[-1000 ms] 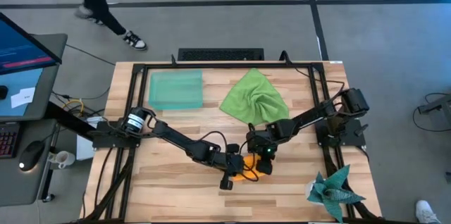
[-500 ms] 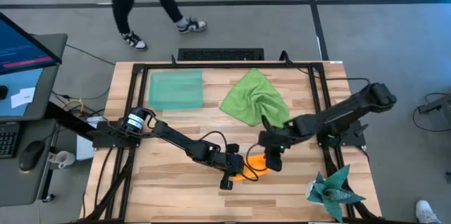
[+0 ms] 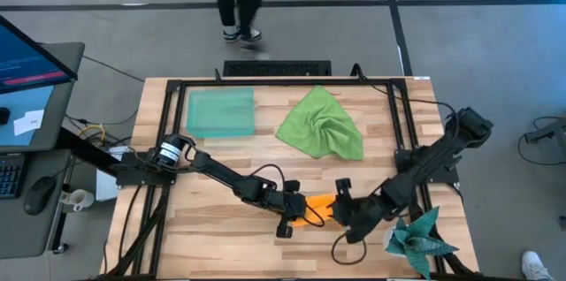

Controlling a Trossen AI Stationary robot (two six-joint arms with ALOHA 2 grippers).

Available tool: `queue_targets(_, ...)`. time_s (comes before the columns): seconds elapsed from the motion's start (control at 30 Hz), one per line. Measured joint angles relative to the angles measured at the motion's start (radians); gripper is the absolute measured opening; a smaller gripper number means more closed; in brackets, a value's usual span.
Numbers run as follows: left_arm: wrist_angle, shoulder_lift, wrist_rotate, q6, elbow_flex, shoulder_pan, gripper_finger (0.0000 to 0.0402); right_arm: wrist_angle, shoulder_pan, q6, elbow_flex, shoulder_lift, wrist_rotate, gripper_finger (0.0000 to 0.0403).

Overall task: Roll microfiber towels into tight, uniform cylinder then place into a basket
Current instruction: Roll the yellow towel

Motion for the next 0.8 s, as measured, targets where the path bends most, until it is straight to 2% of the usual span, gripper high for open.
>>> queue_targets(0.17,0.000,0.000,0.008,0.000,0.000,0.007,0.0000,0.081,0.005,0.000,0.003,0.090,0.031,0.0133)
queue_targets(0.27,0.000,0.000,0.009,0.000,0.000,0.008,0.0000,0.065,-0.004,-0.001,0.032,0.122,0.034,0.0130)
queue_targets(0.37,0.000,0.000,0.008,0.000,0.000,0.008,0.0000,-0.039,-0.010,-0.002,0.098,0.126,0.034,0.0126)
queue_targets(0.57,0.000,0.000,0.008,0.000,0.000,0.008,0.0000,-0.369,0.003,0.037,0.263,0.123,0.080,0.0115)
queue_targets(0.8,-0.001,0.000,0.022,0.000,0.000,0.009,0.0000,-0.384,-0.004,0.167,0.233,0.133,0.067,0.0113)
